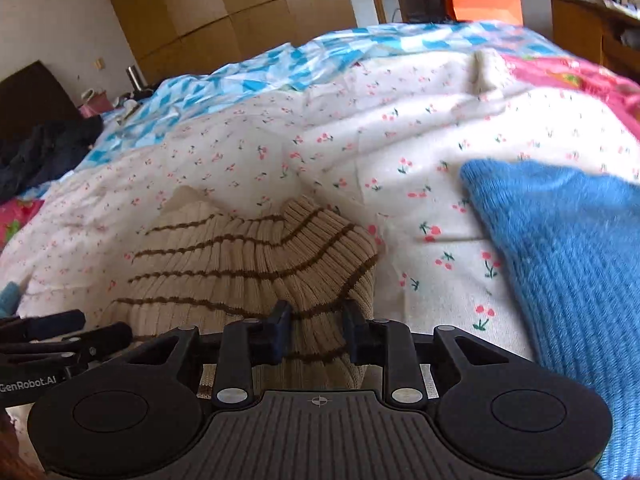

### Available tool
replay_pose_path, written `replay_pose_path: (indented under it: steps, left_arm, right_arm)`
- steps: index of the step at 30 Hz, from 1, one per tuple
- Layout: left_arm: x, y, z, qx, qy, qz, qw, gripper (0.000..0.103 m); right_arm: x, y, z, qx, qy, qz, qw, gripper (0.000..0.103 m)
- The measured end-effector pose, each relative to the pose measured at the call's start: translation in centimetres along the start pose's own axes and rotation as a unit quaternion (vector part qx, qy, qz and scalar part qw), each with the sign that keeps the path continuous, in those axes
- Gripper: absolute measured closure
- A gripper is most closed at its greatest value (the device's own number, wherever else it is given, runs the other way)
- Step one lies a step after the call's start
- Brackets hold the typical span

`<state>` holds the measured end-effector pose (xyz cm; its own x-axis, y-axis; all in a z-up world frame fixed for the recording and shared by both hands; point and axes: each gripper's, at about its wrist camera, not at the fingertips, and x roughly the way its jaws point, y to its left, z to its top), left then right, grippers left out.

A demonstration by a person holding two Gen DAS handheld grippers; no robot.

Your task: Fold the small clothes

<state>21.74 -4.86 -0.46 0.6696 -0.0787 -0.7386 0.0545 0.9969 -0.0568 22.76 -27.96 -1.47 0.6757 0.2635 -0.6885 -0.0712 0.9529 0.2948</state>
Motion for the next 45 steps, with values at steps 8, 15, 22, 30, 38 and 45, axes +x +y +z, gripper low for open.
replay_pose_path:
  steps: [8,15,22,30,38,45]
  left_arm:
    - [-2.7,-0.6,-0.2,0.014,-0.01,0.021,0.9996,0.025]
    - [-5.2,-1.1,-2.0,0.024,-0.017,0.025,0.9992,0.025]
    - [-6.4,-1.6,-4.2,0.027,0.009,0.028,0.9992,0.025]
    - [-7.7,-2.3,-7.2,0.026,0.028,0.017,0.9991,0.024]
    - [-8.4,-2.4,-8.7,0.024,0.037,0.015,0.9989,0.023]
    - [-8.5,-2.9,-10.1,0.034,0.055,0.033,0.9973,0.02]
  right_arm:
    - [-5.3,2.6,-0.8,-0.042,-0.038,-0.026,0.998,0.075]
    - [-7.4,2.9,-3.9,-0.059,-0.015,-0.031,0.998,0.072]
    - [-8.5,2.4,-5.0,-0.031,-0.004,-0.035,0.999,0.071]
    - [-10.2,3.2,-7.3,-0.044,0.003,-0.04,0.998,0.067]
    - [-10.9,3.0,-9.3,-0.036,0.004,-0.045,0.998,0.066]
    - [-11.8,3.7,-10.6,-0.051,-0.006,-0.051,0.997,0.062]
